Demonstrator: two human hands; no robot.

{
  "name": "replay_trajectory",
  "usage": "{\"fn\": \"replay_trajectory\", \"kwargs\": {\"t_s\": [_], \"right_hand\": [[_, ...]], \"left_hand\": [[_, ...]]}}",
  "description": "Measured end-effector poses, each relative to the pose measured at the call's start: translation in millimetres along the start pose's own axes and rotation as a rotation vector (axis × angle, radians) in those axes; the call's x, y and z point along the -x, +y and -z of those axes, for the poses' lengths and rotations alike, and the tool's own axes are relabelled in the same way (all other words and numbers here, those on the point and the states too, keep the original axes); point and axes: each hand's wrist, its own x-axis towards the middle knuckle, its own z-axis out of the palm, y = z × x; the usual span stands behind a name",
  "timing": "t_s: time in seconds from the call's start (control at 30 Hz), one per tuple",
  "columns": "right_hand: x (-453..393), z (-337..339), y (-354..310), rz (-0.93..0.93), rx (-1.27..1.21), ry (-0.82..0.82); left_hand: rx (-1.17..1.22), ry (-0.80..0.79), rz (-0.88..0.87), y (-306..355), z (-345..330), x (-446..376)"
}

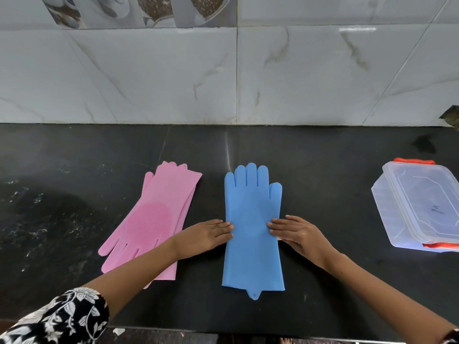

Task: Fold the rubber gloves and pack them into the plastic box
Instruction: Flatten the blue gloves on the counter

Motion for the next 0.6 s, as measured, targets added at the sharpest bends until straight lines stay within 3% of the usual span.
{"fn": "replay_trajectory", "kwargs": {"t_s": [0.13, 0.3, 0.43, 0.6], "right_hand": [[1.5, -3.3, -1.9, -0.08, -0.073, 0.043], [-12.2, -5.6, -12.6, -0.432, -0.325, 0.243], [-43.1, -3.3, -20.8, -0.8, -0.431, 0.362], [-54.7, -8.7, -25.1, -0.979, -0.45, 0.405]], "left_hand": [[0.143, 0.156, 0.195, 9.9, -7.1, -2.9], [0.776, 0.485, 0.741, 30.9, -0.9, -25.7], [0.821, 0.591, 1.252, 25.9, 0.1, -57.1], [0.737, 0.548, 1.407, 19.3, -0.5, -76.0]]}}
